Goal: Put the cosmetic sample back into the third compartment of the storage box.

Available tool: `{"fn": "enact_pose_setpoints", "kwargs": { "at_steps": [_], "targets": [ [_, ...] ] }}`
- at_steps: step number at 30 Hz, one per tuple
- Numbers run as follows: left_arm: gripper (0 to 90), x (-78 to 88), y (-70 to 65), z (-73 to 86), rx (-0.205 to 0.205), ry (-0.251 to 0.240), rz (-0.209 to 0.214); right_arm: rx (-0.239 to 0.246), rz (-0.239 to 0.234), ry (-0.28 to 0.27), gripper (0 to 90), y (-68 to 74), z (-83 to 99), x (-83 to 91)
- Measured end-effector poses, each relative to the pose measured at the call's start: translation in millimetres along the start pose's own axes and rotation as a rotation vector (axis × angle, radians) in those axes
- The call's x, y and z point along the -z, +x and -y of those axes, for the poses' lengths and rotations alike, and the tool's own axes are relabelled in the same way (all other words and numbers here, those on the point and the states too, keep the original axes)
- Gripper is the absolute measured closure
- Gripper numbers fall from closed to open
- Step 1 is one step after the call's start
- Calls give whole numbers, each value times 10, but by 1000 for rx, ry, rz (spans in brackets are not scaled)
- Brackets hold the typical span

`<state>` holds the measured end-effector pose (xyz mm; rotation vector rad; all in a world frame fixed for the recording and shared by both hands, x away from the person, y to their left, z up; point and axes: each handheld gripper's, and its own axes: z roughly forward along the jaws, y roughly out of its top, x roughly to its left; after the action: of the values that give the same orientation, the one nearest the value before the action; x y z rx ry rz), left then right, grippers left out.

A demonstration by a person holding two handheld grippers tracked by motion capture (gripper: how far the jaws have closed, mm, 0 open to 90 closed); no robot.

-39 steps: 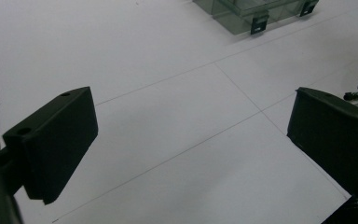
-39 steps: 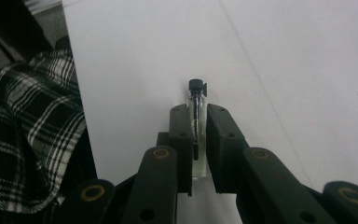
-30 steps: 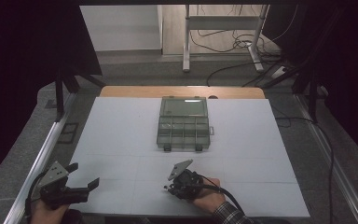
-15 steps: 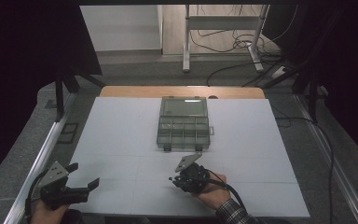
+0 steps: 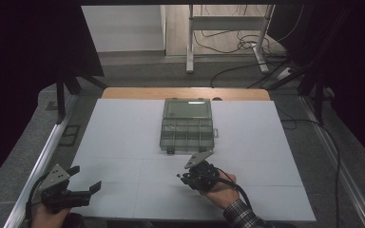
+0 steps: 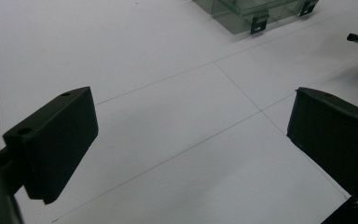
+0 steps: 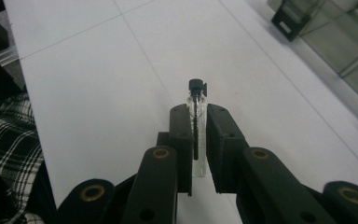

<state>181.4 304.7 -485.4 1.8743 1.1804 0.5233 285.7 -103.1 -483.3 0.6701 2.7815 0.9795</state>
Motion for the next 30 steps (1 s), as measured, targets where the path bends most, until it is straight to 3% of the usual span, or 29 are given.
{"fn": "enact_pose_setpoints", "kwargs": {
  "at_steps": [30],
  "targets": [
    [22, 2, 3, 0, 4, 0, 1, -89, 101, -59, 806, -408, -8, 143]
  ]
}}
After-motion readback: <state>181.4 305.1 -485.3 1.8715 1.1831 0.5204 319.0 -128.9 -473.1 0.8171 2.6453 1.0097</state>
